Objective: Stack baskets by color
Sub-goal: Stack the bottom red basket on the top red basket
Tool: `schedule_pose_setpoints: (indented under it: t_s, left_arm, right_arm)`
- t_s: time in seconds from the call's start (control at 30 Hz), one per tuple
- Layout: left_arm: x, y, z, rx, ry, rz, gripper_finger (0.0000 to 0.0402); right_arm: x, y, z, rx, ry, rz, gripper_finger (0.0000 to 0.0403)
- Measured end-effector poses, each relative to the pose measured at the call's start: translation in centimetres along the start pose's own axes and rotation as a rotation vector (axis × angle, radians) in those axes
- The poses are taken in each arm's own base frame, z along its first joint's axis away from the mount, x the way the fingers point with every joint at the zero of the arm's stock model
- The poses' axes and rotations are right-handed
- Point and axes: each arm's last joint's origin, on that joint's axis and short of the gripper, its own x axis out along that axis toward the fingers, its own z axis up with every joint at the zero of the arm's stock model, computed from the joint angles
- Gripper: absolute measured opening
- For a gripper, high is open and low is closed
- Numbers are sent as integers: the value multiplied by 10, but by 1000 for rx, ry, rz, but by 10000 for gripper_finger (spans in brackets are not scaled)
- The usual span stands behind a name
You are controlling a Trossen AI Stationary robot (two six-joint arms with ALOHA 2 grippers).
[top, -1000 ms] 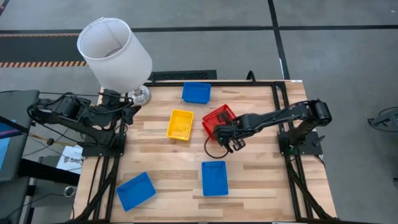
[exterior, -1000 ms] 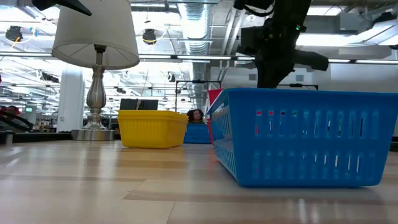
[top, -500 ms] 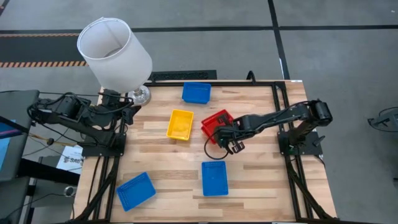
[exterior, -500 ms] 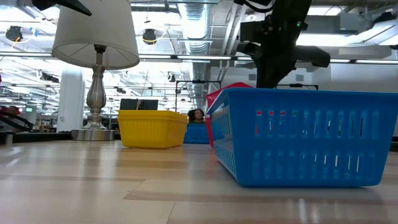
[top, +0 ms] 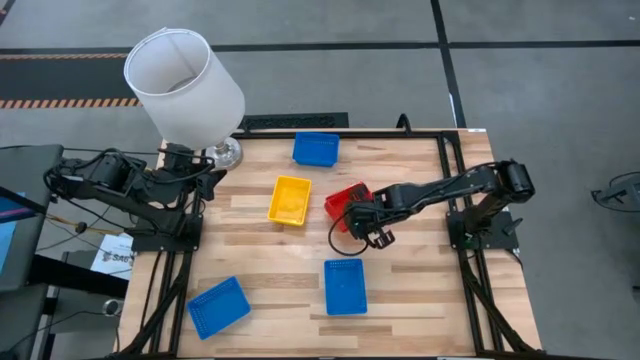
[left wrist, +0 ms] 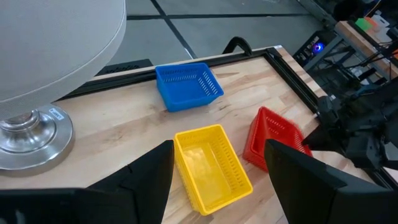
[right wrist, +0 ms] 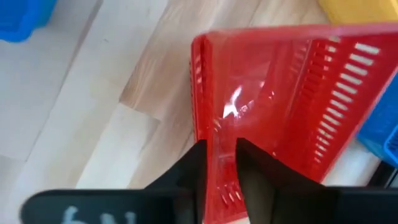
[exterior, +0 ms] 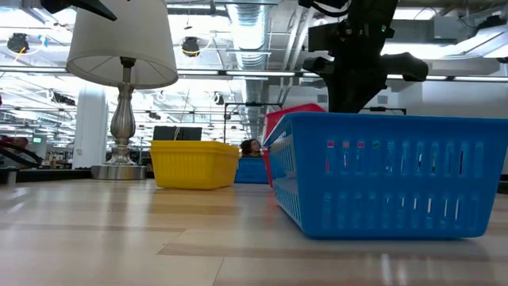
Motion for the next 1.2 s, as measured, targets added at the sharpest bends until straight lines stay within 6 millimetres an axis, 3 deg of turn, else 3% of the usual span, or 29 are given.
schedule_pose_setpoints:
  t_s: [0.23,0.77,1.07,1.2]
  left_arm:
    - [0,1,0,7,3,6,238]
    - [0,1,-1,11,5,10,238]
    - [0,1,-1,11,5,10,238]
    - [0,1,-1,11,5,10,238]
  right_arm:
    - [0,-1,-8,-4,89,-19,147]
    - [1,-3,-2,53,-28,77,136]
    - [22,-1,1,46,24,103,99]
    - [26,2,1,28,56,102,56]
